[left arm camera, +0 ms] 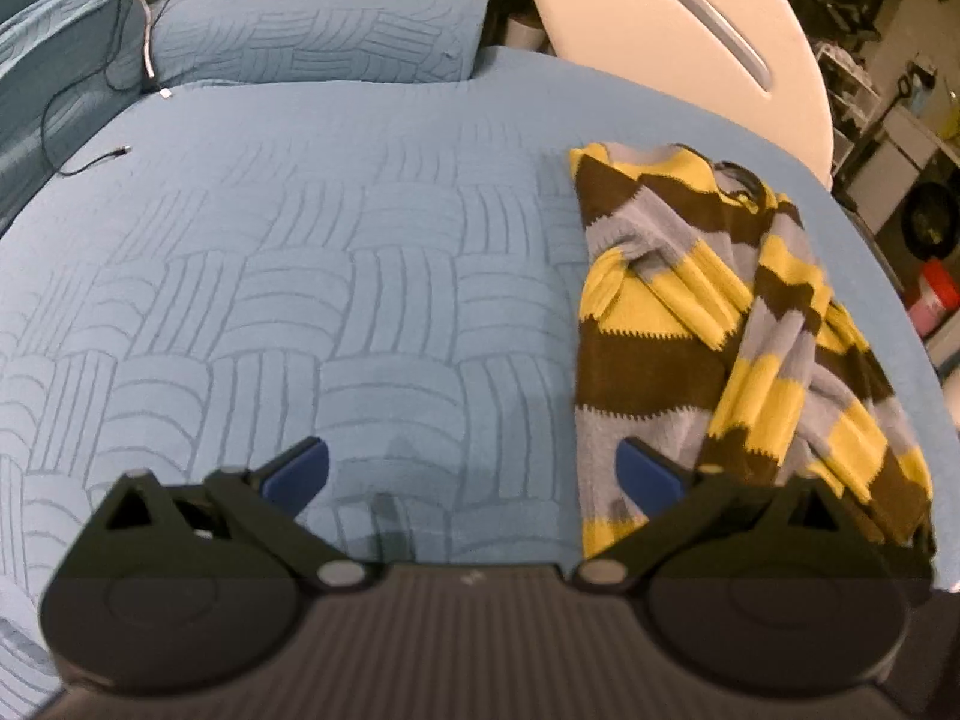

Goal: Fold clothes

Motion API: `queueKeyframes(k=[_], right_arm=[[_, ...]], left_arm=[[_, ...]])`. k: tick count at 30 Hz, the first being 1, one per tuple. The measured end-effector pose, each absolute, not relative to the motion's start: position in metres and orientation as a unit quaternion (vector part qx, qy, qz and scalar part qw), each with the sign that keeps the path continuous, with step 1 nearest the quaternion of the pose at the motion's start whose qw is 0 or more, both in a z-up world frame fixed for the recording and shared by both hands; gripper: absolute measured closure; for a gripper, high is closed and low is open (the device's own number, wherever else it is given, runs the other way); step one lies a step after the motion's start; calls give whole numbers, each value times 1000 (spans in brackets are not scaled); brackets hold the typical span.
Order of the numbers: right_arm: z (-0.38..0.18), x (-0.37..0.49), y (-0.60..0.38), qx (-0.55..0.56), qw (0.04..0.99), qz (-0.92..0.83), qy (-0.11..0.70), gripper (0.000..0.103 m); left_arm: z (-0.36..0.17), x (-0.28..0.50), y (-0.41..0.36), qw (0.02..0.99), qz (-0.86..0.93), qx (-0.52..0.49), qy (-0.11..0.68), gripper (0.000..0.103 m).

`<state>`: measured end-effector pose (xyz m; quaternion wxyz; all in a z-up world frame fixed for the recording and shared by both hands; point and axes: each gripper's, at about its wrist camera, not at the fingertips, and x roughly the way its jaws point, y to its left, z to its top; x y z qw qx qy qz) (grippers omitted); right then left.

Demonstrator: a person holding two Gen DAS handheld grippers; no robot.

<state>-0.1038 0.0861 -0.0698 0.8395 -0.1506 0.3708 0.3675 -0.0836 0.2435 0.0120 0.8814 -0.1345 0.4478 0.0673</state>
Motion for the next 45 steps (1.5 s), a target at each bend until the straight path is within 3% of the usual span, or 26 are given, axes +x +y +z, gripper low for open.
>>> queueKeyframes(k=[1,2,5,8,14,16,19,24,29,36,41,42,45], right_arm=[[-64,-104,80,-135,838,373,373,53],[-57,-100,71,-110,841,376,372,47],[-28,-92,27,-34,873,352,335,40],[-10,-90,-23,8,915,276,294,38],[-40,-50,-108,35,937,89,336,38],[-61,-44,-126,48,935,64,346,38],[-89,-23,-132,76,901,44,424,36],[-95,-25,-122,35,902,49,427,35],[-85,-29,-140,67,897,42,435,35],[-52,-29,-187,221,907,63,352,34],[-32,-40,-214,190,942,22,277,30],[-33,-40,-219,198,941,19,275,25],[-50,-25,-231,252,916,34,312,25]], left_arm=[[13,-80,239,884,63,-128,444,0],[14,-81,237,887,60,-125,440,0],[16,-70,221,896,40,-111,427,0],[16,-51,202,897,23,-104,430,0],[-3,-15,154,877,7,-90,472,0],[-19,-6,143,863,11,-93,497,0],[-49,-1,131,847,34,-80,524,0],[-55,-6,122,857,49,-63,509,0],[-55,-9,124,856,36,-53,513,0],[-33,-1,143,855,22,-79,512,0],[-23,22,160,865,55,-74,494,0],[-23,31,164,866,63,-74,491,0],[-21,50,175,868,76,-78,484,0]])
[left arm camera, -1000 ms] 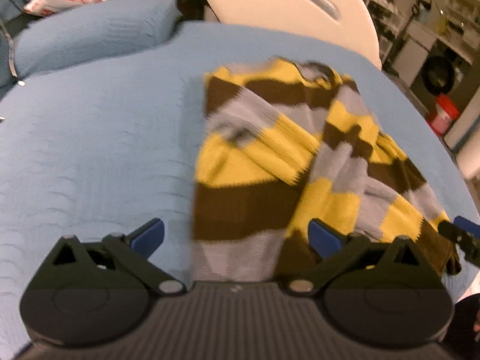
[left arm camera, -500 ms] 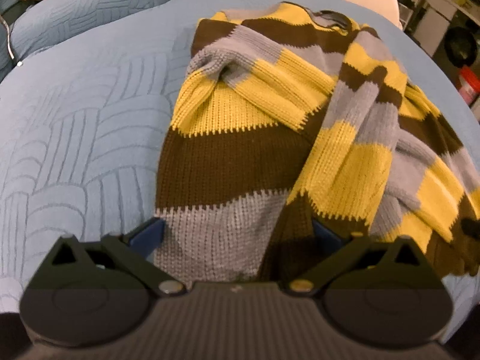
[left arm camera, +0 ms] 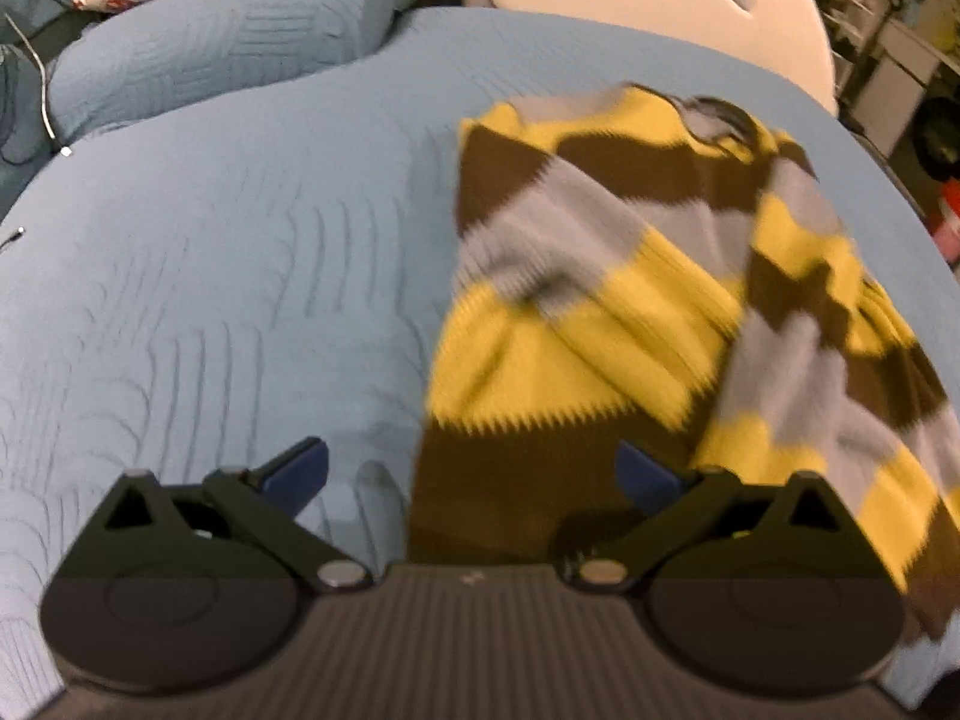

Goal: Fold clothes

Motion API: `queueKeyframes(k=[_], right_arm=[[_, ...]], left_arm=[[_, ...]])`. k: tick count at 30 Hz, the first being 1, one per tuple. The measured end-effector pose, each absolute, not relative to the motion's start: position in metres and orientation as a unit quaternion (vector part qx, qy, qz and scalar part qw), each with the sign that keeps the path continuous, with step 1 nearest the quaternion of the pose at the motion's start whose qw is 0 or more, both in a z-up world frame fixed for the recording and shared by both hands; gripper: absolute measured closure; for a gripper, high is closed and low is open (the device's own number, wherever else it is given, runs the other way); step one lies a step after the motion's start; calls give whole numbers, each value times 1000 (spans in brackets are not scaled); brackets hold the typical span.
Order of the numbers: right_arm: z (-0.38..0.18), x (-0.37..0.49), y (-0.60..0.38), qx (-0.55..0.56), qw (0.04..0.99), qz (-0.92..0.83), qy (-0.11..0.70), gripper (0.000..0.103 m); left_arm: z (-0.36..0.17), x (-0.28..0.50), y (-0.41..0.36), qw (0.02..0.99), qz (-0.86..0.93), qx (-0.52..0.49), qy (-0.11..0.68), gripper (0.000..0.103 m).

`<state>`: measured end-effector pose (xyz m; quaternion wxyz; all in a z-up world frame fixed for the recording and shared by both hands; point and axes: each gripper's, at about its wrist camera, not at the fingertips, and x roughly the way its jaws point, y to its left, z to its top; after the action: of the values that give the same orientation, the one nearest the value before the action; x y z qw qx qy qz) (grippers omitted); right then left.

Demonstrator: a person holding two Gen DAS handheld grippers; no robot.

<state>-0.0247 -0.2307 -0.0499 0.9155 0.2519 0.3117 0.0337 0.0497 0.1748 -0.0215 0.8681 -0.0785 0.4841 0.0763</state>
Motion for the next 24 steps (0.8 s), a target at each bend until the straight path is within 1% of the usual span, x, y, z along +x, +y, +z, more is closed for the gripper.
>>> queueKeyframes(k=[2,5,9,11,14,17,19,20,22,23,24], right_arm=[[-54,-17,-229,252,911,42,324,25],[-54,-17,-231,266,909,53,317,26],[-57,-19,-241,298,901,47,312,25],[-60,-12,-238,298,900,46,314,25],[-61,-5,-231,286,902,51,320,25],[-62,-2,-229,280,900,52,329,25],[-63,5,-229,285,895,53,341,25],[-62,11,-228,280,895,55,344,24],[-56,34,-216,236,907,77,340,24],[-50,59,-203,195,917,89,337,24],[-44,80,-192,170,922,90,335,24]], left_arm=[[-19,61,182,872,84,-80,476,0],[-17,92,196,875,90,-81,469,0],[-18,154,220,872,77,-81,477,0],[-24,185,230,861,72,-94,494,0],[-38,239,243,836,50,-146,526,1],[-39,256,245,828,24,-191,526,1],[-41,266,242,828,-5,-198,525,2],[-43,268,241,826,-8,-196,528,9],[-50,270,235,832,-13,-168,529,11],[-50,269,234,835,-13,-162,525,18],[-50,268,233,841,-5,-150,520,30]])
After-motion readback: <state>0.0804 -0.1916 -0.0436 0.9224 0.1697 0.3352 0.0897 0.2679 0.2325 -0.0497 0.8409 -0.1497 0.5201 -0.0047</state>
